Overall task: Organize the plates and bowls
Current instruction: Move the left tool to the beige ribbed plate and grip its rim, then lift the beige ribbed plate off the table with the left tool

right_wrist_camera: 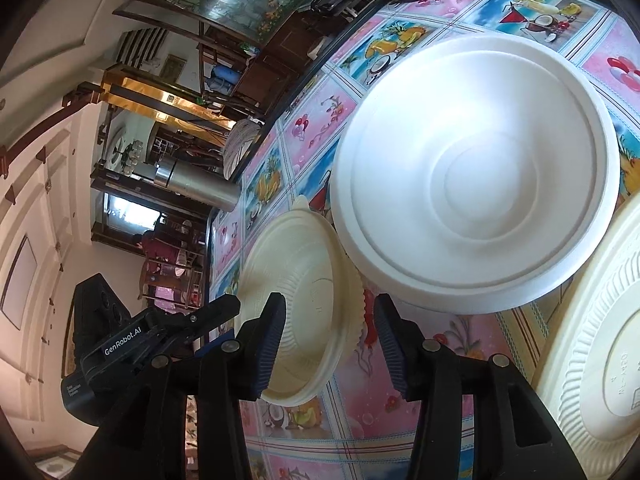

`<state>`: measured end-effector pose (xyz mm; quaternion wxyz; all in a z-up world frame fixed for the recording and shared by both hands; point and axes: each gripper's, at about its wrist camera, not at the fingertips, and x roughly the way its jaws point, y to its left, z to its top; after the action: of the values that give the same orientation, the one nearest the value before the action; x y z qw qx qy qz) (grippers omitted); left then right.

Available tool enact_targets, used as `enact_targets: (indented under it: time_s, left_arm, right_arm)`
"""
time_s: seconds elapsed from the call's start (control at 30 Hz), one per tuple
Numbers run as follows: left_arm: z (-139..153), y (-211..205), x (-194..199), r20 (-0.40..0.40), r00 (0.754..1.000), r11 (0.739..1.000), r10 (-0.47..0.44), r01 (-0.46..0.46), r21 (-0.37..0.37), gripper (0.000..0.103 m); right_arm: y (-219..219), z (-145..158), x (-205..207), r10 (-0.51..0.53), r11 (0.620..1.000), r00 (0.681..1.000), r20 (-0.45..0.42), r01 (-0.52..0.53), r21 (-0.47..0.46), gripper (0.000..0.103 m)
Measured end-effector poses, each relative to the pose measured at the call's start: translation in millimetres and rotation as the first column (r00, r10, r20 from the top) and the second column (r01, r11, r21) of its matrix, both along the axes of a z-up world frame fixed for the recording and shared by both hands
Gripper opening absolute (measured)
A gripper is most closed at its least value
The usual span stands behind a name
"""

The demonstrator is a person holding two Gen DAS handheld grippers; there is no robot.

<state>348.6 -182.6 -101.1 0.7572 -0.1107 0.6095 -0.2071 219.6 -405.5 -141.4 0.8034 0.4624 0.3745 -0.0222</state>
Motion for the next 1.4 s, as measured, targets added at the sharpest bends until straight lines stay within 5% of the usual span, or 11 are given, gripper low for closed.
enact_targets:
  time_s: [0.53, 0.97, 1.2, 1.4]
  left_arm:
    - [-2.6, -4.2, -1.5, 0.014, 1.000, 1.000, -0.009, 0.009, 0.003, 0.062]
    - [0.2, -0.9, -4.9, 0.049, 0.999, 1.000, 0.001, -0.002, 0.022, 0.062]
    - [-3.2, -3.8, -7.7, 0.050, 0.999, 0.999, -0.010, 0.008, 0.035, 0.054]
    - [-1.3, -3.2, -9.8, 0.075, 0.997, 0.998, -0.009, 0.004, 0.068, 0.028]
  right_arm:
    - [-2.5, 0.2, -2.5, -0.007, 1.000, 1.000, 0.011, 0.008, -0.007, 0.048]
    - [-0.2, -1.0, 0.4, 0.008, 1.000, 1.000, 0.021, -0.007, -0.018, 0.030]
    - [-0.5, -5.2, 2.8, 0.013, 1.000, 1.000, 0.012, -0.013, -0.009, 0.020]
    - [-1.6, -5.1, 2.6, 0.008, 1.000, 1.000, 0.011, -0.007, -0.018, 0.011]
